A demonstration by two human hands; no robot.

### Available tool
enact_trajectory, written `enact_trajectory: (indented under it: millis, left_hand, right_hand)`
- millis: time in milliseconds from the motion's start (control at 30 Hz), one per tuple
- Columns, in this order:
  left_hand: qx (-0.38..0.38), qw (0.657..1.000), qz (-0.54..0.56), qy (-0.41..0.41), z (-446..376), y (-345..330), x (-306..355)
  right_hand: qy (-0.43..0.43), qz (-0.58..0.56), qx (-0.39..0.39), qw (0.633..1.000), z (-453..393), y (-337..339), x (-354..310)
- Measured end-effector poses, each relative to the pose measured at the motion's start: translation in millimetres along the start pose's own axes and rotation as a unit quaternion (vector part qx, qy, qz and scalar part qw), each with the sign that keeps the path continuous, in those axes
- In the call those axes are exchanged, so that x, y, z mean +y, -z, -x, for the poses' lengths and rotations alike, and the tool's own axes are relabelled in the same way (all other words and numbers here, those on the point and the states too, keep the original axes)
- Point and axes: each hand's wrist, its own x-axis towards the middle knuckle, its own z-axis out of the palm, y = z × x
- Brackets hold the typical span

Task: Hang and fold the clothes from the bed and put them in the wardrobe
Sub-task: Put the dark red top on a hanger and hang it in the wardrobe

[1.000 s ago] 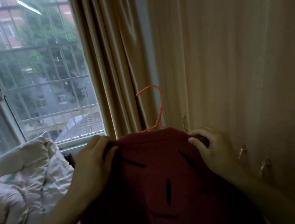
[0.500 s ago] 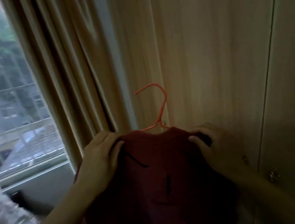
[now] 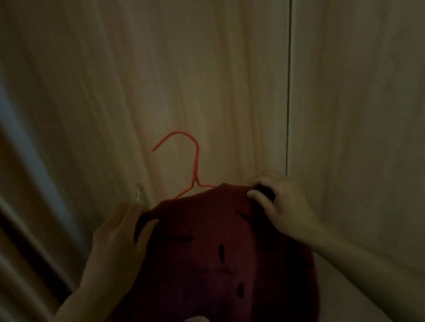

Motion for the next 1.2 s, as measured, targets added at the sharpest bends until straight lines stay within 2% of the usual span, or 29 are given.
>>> enact_trajectory:
  millis: [100,333,467,600,767,900,1133,1200]
  left_hand:
    - [0.020,0.998,0.061,-0.007,-3,-30,11]
    - [0.020,0.993,0.109,-0.040,-6,-75,30]
    - [0.004,0.993,0.112,-0.048,-4,-84,36]
    - [-0.004,0.991,0.111,-0.069,1,-87,43]
    - [-0.002,0.991,0.112,-0.071,13,-96,42]
    - [-0.007,0.991,0.113,-0.070,21,-97,44]
    - [-0.007,0.994,0.087,-0.066,29,-85,46]
    - [-0.007,0.995,0.082,-0.064,30,-80,48]
  right_hand:
    - [-0.032,0.031,-0.016,0.999,18,17,13]
    - [-0.078,0.047,-0.085,0.992,35,55,36]
    - [-0.133,0.002,-0.055,0.990,39,61,45]
    - [-0.189,0.050,-0.044,0.980,41,54,63]
    - [-0.240,0.112,-0.120,0.957,43,41,74]
    - [-0.247,0.105,-0.170,0.948,43,22,90]
    - [-0.271,0.074,-0.163,0.946,42,0,113]
    - [-0.272,0.055,-0.128,0.952,42,-6,113]
